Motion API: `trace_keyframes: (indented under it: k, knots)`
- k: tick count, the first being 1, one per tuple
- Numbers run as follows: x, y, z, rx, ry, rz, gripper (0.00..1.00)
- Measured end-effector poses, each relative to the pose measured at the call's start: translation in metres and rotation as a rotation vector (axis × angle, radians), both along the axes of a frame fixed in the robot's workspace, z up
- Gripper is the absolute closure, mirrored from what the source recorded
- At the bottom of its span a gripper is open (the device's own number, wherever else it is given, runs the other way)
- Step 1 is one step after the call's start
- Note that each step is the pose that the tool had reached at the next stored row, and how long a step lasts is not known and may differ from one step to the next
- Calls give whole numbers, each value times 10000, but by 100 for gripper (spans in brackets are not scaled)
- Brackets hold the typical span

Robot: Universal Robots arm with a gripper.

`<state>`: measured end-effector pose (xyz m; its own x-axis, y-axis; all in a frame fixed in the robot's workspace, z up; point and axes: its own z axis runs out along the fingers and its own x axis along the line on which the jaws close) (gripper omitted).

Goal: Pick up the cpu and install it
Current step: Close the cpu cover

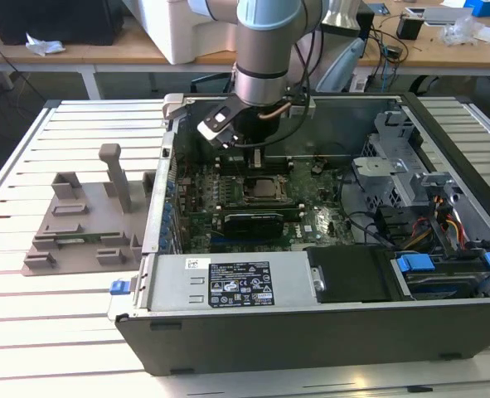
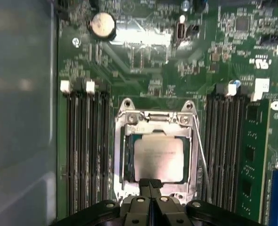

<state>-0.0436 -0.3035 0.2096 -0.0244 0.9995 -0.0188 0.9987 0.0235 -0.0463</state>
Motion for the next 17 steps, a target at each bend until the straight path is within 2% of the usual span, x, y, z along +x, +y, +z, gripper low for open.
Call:
trace_keyframes:
  k: [3,10,11,14,17]
  knots:
    - [-37,-1,-22,-2,2,0,89]
    - [-16,0,-40,10,1,19,89]
    - [31,0,-40,67,3,33,89]
    - [97,0,-33,164,0,53,89]
    - [113,0,55,196,1,51,89]
